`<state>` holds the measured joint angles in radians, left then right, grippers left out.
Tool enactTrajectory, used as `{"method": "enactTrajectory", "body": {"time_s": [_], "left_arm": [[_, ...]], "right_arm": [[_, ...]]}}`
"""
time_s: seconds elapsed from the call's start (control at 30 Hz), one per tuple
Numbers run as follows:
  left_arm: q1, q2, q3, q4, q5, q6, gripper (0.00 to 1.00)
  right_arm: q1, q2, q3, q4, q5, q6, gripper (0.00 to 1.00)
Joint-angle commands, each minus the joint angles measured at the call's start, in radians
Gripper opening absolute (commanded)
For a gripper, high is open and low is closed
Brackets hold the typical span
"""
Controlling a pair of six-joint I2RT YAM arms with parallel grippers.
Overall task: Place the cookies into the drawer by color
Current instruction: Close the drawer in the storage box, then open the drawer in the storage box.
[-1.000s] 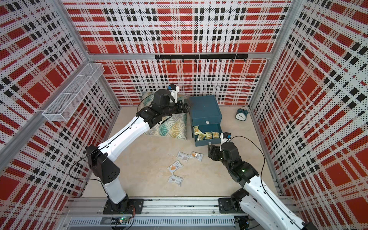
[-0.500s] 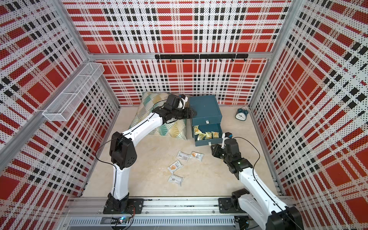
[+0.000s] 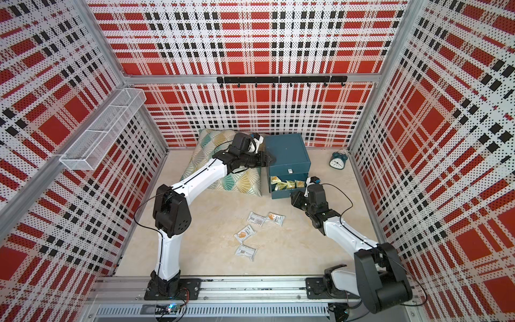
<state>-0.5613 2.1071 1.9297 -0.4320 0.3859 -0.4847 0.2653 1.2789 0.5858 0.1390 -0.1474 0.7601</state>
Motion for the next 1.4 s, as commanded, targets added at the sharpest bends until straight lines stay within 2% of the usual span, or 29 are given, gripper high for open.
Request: {"method": "enactTrajectory", "body": {"time_s": [0.0,0.47,0.6,0.77,0.87,0.97,1.0,1.2,1.37], "left_arm": [[0.008,-0.004,-0.039,-0.035,0.004,0.026,0.71],[0.006,-0.035,-0.087,-0.011,0.023,0.023,0.71],[0.006,-0.047,-0.096,-0.008,0.027,0.023,0.71],[0.005,-0.060,-0.102,-0.002,0.034,0.021,0.72],[0.007,-0.069,-0.108,0.003,0.041,0.018,0.76],[0.007,-0.082,-0.118,0.016,0.051,0.012,0.90],[0.006,-0.089,-0.124,0.022,0.054,0.013,0.99],[0.002,-0.096,-0.141,0.036,0.056,0.012,0.99],[0.003,-0.090,-0.143,0.035,0.056,0.011,0.99]], "right_arm": [[-0.008,0.056,0.042,0.131,0.046,0.050,0.37],[-0.008,0.326,0.159,0.372,0.041,0.216,0.37],[-0.006,0.316,0.139,0.402,0.041,0.245,0.37],[-0.006,0.220,0.037,0.406,0.075,0.249,0.42],[-0.006,0.175,-0.024,0.414,0.091,0.245,0.47],[-0.006,0.178,-0.055,0.418,0.092,0.236,0.52],[-0.008,0.189,-0.062,0.431,0.089,0.237,0.53],[-0.008,0.296,-0.056,0.512,0.057,0.263,0.53],[-0.008,0.398,-0.020,0.575,0.028,0.293,0.48]]}}
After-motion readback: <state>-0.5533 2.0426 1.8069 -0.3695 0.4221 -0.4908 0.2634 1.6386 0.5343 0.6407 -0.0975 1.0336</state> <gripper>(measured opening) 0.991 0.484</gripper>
